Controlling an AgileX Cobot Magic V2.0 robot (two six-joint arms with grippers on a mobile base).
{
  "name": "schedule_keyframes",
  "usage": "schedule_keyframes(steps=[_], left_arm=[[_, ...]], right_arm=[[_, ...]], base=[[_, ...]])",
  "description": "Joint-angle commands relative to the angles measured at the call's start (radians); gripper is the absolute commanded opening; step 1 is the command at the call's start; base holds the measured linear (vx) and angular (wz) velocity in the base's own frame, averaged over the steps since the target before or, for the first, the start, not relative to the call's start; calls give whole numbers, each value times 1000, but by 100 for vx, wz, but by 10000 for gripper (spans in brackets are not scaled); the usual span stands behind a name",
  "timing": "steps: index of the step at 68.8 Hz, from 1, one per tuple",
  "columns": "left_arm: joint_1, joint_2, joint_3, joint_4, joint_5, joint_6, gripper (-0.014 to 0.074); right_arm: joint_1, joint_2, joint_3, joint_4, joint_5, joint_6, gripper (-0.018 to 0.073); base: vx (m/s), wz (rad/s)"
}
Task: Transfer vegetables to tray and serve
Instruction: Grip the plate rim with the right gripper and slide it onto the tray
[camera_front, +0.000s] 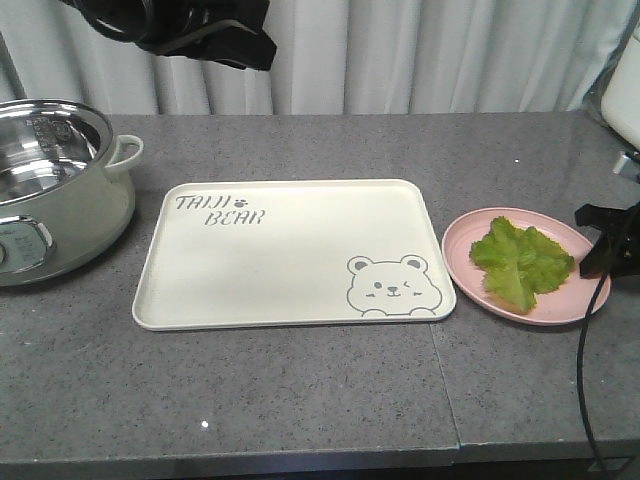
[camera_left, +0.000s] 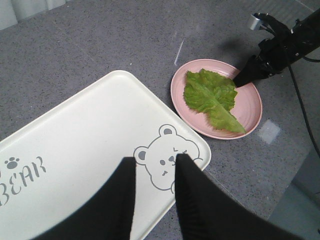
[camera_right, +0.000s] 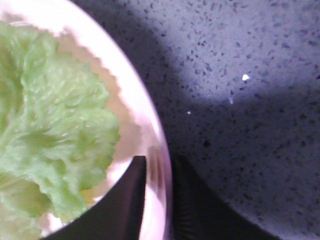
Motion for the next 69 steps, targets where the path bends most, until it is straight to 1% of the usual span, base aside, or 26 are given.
schedule_keyframes(steps=[1, 11, 17, 32, 47, 56, 69], left_arm=[[-1, -43, -27, -29, -51, -2, 202], [-1, -43, -27, -29, -51, -2, 202], [-1, -43, -27, -28, -51, -2, 202], [-1, -43, -27, -27, -51, -2, 202], [-1, -43, -27, -26, -51, -2, 202], [-1, -43, -27, -26, -50, -2, 202], [-1, -43, -27, -26, -48, -2, 202]], right_arm=[[0, -50, -27, 19, 2, -2, -14], [-3, -50, -27, 23, 0, -2, -8], [-13, -50, -27, 45, 5, -2, -8], [-46, -51, -28, 164, 24, -29, -7], [-44, -71, -33, 173, 7, -42, -5], [-45, -83, -68, 175, -1, -45, -5], [-44, -85, -155, 233, 34, -26, -3]], base=[[0, 0], [0, 0], [0, 0], [0, 0], [0, 0], [0, 0], [0, 0]])
